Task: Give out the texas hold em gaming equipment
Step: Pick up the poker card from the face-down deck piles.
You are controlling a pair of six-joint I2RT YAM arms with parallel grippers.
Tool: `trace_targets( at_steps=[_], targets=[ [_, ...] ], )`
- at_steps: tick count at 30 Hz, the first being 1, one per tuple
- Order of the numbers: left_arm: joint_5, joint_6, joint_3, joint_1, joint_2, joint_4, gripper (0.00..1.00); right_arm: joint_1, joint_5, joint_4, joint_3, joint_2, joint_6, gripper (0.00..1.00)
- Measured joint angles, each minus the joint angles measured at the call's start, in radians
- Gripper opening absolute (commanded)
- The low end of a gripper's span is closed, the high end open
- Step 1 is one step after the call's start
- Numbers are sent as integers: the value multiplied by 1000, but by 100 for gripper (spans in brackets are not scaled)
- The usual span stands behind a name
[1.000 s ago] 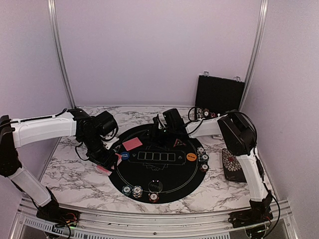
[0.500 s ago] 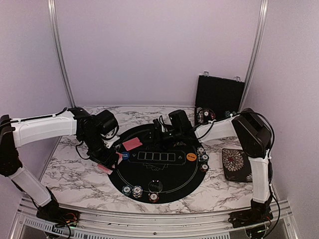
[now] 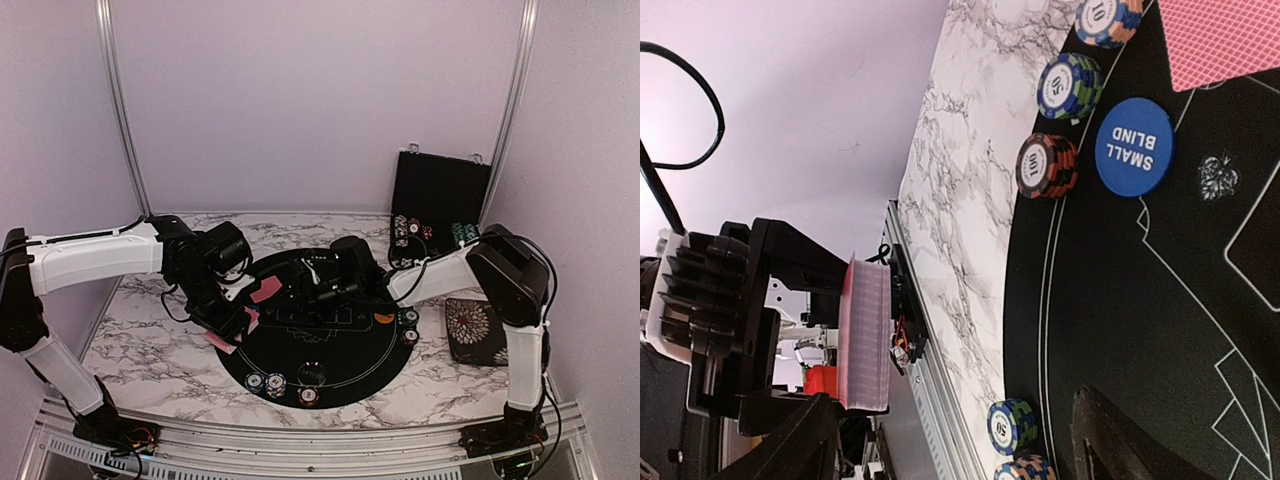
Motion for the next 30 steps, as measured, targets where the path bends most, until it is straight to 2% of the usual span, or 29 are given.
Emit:
trace_targets(
  at_steps=[10,23,30],
  targets=[
    [-7,13,34,-31,6,-8,59,6,-32,76,-9,-16,53,79],
    [-10,18,62,-49,32,-12,59,40,-60,93,-8,-16,79,78],
    [-10,29,76,-53,39,-14,59,52,-69,94,1,-16,87,73]
  ],
)
